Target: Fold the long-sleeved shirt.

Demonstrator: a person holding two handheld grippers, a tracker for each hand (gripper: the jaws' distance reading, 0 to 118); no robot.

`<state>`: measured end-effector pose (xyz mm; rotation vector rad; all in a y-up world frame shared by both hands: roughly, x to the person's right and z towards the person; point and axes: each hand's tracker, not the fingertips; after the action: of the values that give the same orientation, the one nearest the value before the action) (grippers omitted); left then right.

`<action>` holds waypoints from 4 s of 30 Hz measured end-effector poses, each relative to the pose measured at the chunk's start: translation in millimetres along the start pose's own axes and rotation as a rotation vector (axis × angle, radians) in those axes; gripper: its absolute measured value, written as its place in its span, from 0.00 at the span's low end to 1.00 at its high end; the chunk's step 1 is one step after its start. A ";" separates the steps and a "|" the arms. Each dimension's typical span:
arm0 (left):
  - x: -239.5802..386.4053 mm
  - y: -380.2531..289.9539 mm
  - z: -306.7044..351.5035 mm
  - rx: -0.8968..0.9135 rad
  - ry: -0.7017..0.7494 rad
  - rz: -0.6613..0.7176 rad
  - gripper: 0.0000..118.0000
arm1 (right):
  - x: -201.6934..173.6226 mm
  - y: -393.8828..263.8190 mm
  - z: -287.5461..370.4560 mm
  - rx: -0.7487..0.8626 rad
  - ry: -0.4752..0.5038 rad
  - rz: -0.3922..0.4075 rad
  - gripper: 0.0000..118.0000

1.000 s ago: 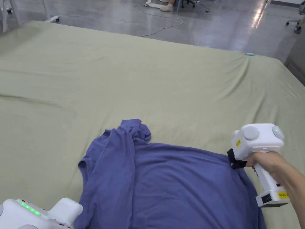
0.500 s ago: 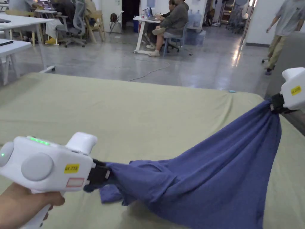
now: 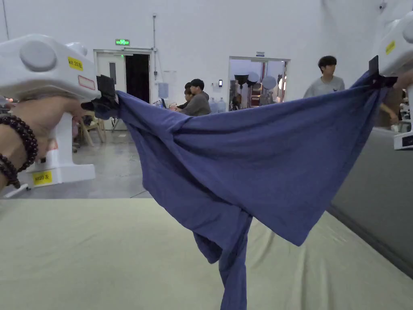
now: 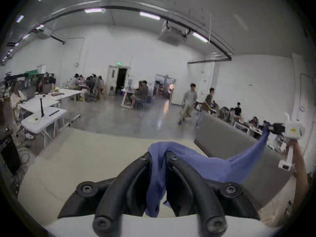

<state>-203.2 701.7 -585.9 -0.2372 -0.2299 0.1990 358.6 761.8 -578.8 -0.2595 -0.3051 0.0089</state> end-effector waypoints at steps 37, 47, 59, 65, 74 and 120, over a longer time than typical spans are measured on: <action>-66.7 -278.2 1.0 -0.388 0.100 0.008 0.06 | -3.1 -351.0 -28.7 -0.398 0.175 -0.017 0.00; -85.1 -477.9 137.3 -0.760 0.100 0.015 0.06 | 37.5 -546.1 89.6 -0.759 0.242 0.131 0.00; -85.3 -496.4 170.4 -0.759 0.070 -0.043 1.00 | 44.4 -567.4 105.4 -0.786 0.224 0.247 0.93; -71.3 -439.5 150.7 -0.660 0.069 -0.036 0.00 | 28.7 -526.1 109.0 -0.708 0.252 0.158 0.00; -27.3 -405.1 -31.5 -0.654 -0.002 -0.128 0.38 | -13.6 -540.0 87.0 -0.732 0.346 0.195 0.00; -59.0 -538.4 69.8 -1.105 0.020 -0.099 0.00 | -43.5 -538.9 96.3 -0.714 0.402 0.223 0.00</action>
<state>-186.7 190.4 -395.0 -1.3208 -0.3141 -0.0495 272.0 263.0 -366.2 -0.9889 0.1361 0.0680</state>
